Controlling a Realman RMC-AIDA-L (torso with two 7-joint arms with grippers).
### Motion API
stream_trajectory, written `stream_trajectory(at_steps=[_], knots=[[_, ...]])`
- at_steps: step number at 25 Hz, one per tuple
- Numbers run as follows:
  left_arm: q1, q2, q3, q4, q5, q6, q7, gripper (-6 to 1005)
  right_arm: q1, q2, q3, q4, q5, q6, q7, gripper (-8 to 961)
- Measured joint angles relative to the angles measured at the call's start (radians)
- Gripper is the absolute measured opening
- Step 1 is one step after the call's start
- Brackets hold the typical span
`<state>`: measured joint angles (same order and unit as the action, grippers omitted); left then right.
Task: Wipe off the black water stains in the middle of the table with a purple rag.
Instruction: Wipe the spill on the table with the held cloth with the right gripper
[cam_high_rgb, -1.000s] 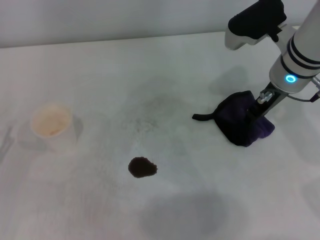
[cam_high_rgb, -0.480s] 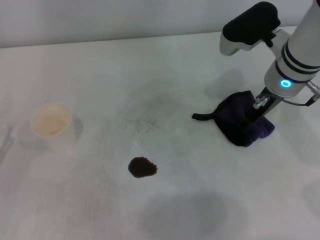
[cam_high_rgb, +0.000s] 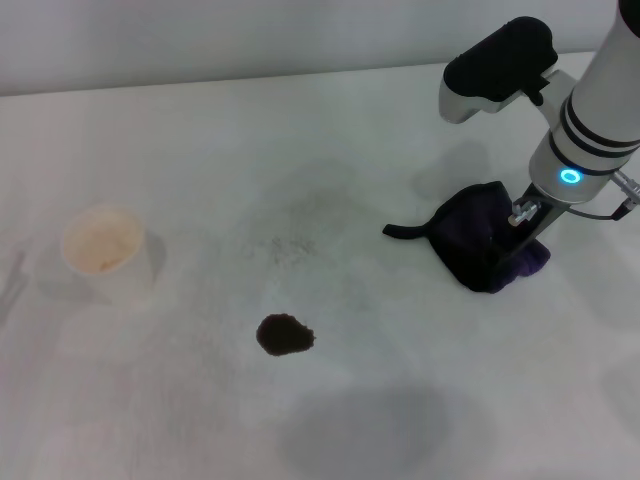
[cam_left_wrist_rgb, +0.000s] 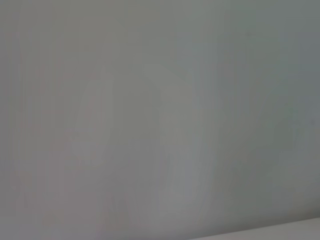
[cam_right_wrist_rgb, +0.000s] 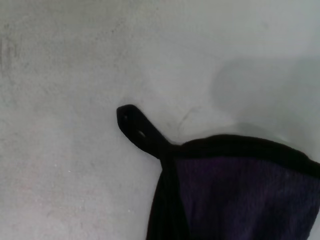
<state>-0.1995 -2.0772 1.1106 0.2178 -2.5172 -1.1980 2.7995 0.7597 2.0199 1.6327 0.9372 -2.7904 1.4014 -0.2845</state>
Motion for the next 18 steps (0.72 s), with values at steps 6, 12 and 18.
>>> stream_trajectory(at_steps=[6, 12, 18], knots=[[0.000, 0.000, 0.000, 0.000, 0.000, 0.001, 0.000, 876, -0.001, 0.000, -0.013, -0.001, -0.002, -0.001, 0.002, 519], [0.000, -0.001, 0.000, 0.000, 0.000, 0.001, 0.000, 877, -0.002, 0.001, -0.042, -0.002, -0.001, -0.001, 0.010, 386], [0.001, -0.001, 0.000, -0.002, 0.000, -0.002, 0.000, 877, 0.000, 0.001, -0.054, -0.001, 0.003, -0.002, 0.011, 295]])
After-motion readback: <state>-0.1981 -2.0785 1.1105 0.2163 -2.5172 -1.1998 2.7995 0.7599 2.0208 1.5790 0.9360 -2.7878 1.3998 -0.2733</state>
